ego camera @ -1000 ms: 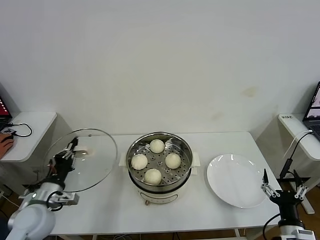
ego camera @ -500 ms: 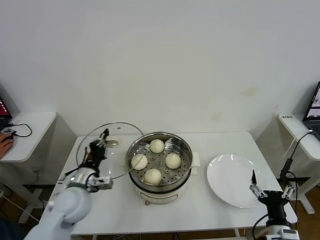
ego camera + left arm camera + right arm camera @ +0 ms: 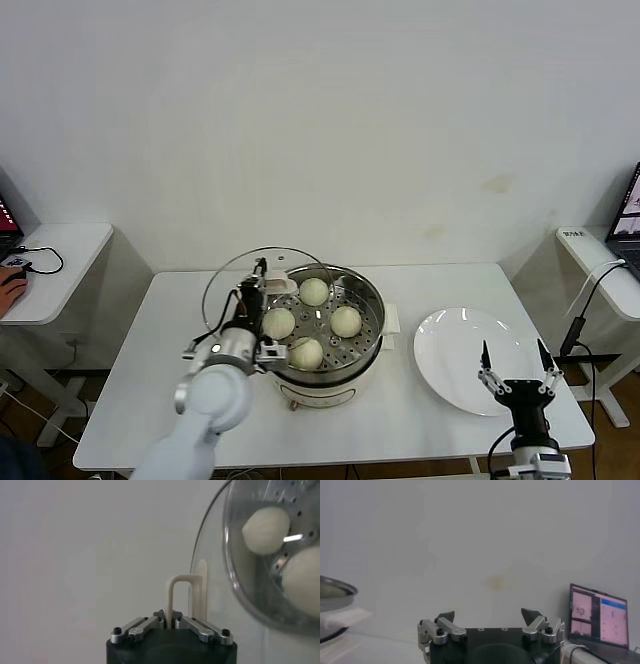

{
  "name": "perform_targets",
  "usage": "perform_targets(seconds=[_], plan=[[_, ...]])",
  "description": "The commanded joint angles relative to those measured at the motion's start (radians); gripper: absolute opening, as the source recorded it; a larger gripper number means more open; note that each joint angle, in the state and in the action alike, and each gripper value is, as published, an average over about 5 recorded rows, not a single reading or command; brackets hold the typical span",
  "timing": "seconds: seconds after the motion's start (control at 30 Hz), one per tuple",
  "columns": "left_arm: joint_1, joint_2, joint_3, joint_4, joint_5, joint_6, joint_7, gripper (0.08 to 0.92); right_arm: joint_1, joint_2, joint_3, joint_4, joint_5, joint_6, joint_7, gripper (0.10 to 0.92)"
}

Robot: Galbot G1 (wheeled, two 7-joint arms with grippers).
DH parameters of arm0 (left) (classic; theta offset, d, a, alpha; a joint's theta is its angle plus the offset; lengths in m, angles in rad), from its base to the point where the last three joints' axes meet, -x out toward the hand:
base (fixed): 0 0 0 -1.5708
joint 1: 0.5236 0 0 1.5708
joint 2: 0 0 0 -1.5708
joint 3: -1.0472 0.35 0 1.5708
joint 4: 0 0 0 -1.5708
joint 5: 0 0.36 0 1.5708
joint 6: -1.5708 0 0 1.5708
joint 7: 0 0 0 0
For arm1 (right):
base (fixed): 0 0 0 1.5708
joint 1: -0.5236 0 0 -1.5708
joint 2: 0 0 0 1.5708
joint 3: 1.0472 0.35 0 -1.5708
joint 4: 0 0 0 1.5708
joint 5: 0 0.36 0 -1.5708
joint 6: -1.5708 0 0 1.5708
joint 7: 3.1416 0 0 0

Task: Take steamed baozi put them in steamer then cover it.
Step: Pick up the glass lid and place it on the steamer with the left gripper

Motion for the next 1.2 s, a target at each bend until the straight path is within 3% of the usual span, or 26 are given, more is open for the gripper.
perform_targets(seconds=[0.03, 0.73, 1.2], plan=[[-0.004, -0.193, 0.064, 0.035, 0.211, 0.013, 0.059, 0.146, 0.011, 0.003, -0.029, -0.022, -0.023, 0.001, -0.001, 0.823], [-0.004, -0.266, 0.103, 0.119, 0.255, -0.006, 0.041, 0.146, 0.013, -0.003, -0.036, -0.031, -0.022, 0.003, -0.004, 0.823], [0.019, -0.273, 0.091, 0.131, 0.274, -0.024, 0.029, 0.146, 0.01, -0.014, -0.033, -0.035, -0.014, 0.006, -0.004, 0.823]])
